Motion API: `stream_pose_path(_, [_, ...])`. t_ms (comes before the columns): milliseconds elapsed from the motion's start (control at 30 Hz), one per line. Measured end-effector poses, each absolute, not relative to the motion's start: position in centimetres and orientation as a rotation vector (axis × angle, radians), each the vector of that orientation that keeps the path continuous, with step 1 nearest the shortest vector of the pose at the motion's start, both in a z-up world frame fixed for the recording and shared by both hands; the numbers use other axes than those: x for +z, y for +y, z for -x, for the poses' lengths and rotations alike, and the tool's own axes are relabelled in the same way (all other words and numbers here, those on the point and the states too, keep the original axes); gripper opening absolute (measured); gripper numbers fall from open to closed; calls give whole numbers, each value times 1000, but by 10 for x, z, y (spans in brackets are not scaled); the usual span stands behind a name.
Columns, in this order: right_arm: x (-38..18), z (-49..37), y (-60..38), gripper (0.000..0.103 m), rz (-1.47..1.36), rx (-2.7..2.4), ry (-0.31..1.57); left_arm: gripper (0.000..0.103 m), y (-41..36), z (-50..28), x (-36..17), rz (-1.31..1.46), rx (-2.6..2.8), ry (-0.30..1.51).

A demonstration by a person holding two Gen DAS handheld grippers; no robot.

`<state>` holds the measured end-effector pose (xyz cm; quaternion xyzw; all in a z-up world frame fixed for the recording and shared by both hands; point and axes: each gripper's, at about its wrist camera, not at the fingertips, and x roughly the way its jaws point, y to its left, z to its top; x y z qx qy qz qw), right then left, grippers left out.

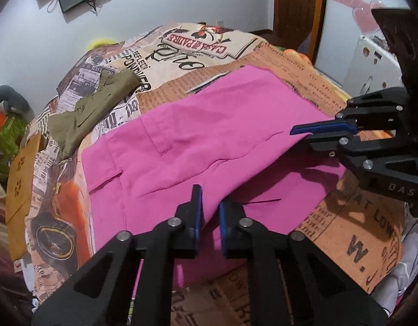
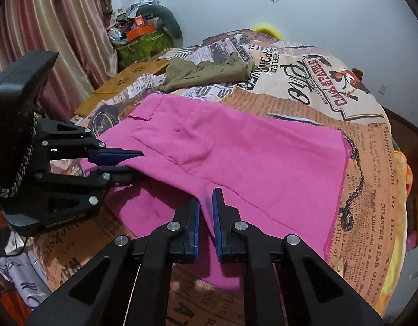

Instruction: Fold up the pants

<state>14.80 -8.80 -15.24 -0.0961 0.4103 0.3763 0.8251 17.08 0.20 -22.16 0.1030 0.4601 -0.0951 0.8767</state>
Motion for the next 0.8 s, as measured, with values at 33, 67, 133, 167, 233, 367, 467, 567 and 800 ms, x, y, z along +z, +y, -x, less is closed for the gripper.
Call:
stream_pose_path(33, [-152, -148, -88, 7, 209, 798, 870, 8, 4, -170, -220, -199, -209, 960])
stream_pose_path(67, [-151, -147, -89, 7, 214, 799, 869, 8, 5, -169, -218, -184, -218, 960])
stream_pose_path(133, [-150, -145, -91, 7, 214, 802, 869, 8, 8, -167, -214, -156, -239, 959])
stream_pose_path(167, [-148, -144, -92, 7, 213, 804, 868, 8, 8, -165, -212, -150, -244, 958])
stream_pose_path(233, [-146, -141, -93, 7, 220, 808, 866, 8, 7, -162, -210, -140, -255, 959])
stream_pose_path(367, [-144, -133, -94, 7, 256, 808, 857, 8, 4, -156, -211, -131, -270, 973])
stream_pose_path(467, [-146, -129, -95, 7, 267, 806, 865, 8, 0, -151, -214, -143, -276, 985])
stream_pose_path(567, [-151, -128, -99, 7, 257, 806, 887, 8, -6, -146, -219, -177, -282, 996])
stream_pose_path(800, [-164, -124, -97, 8, 267, 801, 951, 9, -5, -147, -226, -144, -279, 1034])
